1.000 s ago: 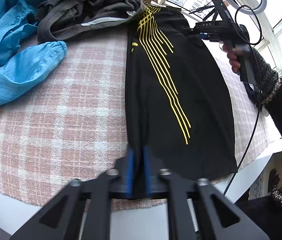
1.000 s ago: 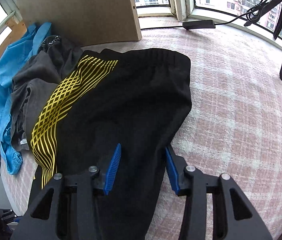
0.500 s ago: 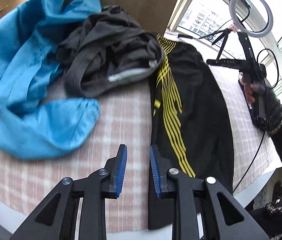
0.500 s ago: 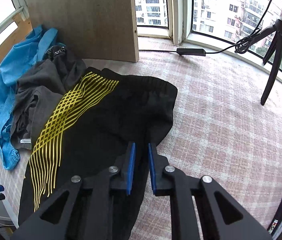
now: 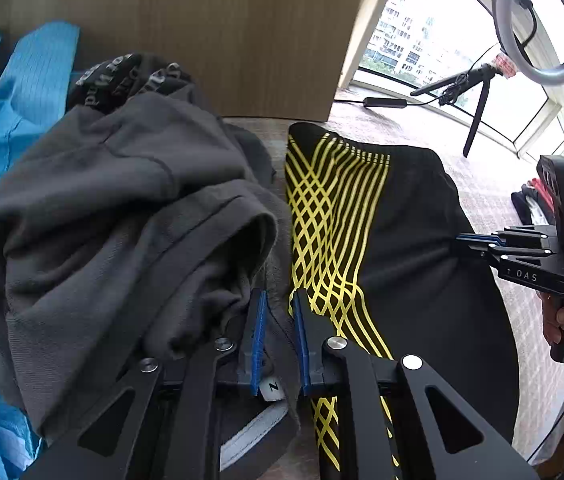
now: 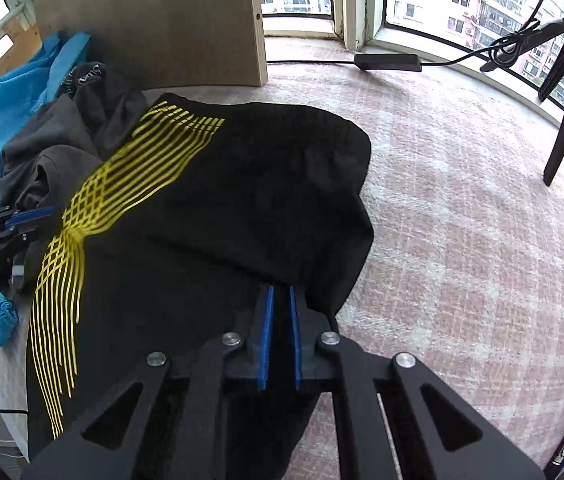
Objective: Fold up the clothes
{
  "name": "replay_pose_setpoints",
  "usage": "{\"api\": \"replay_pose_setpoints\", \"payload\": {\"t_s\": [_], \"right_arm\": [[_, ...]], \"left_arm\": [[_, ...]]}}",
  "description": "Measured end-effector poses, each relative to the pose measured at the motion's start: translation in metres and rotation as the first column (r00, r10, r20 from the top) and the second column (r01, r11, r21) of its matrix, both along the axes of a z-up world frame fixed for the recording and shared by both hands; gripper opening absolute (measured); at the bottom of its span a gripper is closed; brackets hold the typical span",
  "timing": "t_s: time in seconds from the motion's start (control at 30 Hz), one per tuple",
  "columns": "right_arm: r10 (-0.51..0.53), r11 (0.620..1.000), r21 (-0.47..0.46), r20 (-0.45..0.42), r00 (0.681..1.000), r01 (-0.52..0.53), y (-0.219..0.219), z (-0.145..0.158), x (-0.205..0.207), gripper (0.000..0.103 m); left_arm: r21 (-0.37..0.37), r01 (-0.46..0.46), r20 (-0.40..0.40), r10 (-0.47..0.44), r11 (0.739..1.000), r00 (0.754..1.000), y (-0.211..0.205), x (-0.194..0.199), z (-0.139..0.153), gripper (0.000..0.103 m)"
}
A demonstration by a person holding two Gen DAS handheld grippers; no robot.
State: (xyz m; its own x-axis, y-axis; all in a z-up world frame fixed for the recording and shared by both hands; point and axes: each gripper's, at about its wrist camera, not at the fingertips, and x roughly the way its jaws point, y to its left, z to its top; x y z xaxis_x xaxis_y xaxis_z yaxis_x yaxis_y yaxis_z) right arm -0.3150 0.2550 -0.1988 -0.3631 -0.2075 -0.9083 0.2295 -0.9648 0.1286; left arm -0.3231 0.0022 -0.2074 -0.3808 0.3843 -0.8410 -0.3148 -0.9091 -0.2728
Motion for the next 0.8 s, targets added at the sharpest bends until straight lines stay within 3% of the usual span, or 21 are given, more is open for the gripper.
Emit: {"api": "replay_pose_setpoints", "payload": {"t_s": [0.13, 0.17, 0.27, 0.3, 0.47, 0.6, 0.7, 0.8], "right_arm": [[0.0, 1.0, -0.022, -0.004, 1.0, 0.0, 0.01, 0.016, -0.003, 0.011], [-0.016, 0.999, -0.03, -0.019, 1.0, 0.015, 0.014, 0.021, -0.006, 0.017], [-0.094, 0.991, -0.095, -0.038, 0.995, 0.09, 0.027, 0.028, -0.026, 0.056], [-0.117, 0.987, -0.118, -0.039, 0.992, 0.112, 0.031, 0.028, -0.034, 0.057], [-0.159, 0.97, -0.184, 0.02, 0.987, 0.16, 0.038, 0.003, -0.069, 0.057], [-0.125, 0.975, -0.187, -0.018, 0.992, 0.119, 0.035, 0.006, -0.068, 0.023], [-0.113, 0.977, -0.185, -0.031, 0.993, 0.105, 0.039, 0.009, -0.062, 0.021], [-0.083, 0.982, -0.175, -0.03, 0.996, 0.076, 0.037, 0.01, -0.059, 0.028]], "left_arm": [[0.03, 0.021, 0.028, -0.022, 0.999, 0.999, -0.01, -0.002, 0.008, 0.018], [0.033, 0.035, 0.021, -0.035, 0.999, 0.999, -0.009, -0.001, 0.011, 0.023], [0.034, 0.069, 0.002, -0.069, 0.997, 0.998, -0.004, 0.001, 0.019, 0.035], [0.02, 0.077, -0.001, -0.077, 0.997, 0.997, 0.0, 0.001, 0.02, 0.035], [0.04, 0.113, -0.033, -0.112, 0.993, 0.993, 0.014, -0.009, 0.033, 0.035], [0.053, 0.124, -0.042, -0.122, 0.991, 0.992, 0.035, -0.037, 0.037, 0.037], [0.028, 0.146, -0.05, -0.145, 0.989, 0.988, 0.056, -0.06, 0.033, 0.039], [0.027, 0.155, -0.026, -0.154, 0.988, 0.988, 0.065, -0.075, 0.033, 0.039]]}}
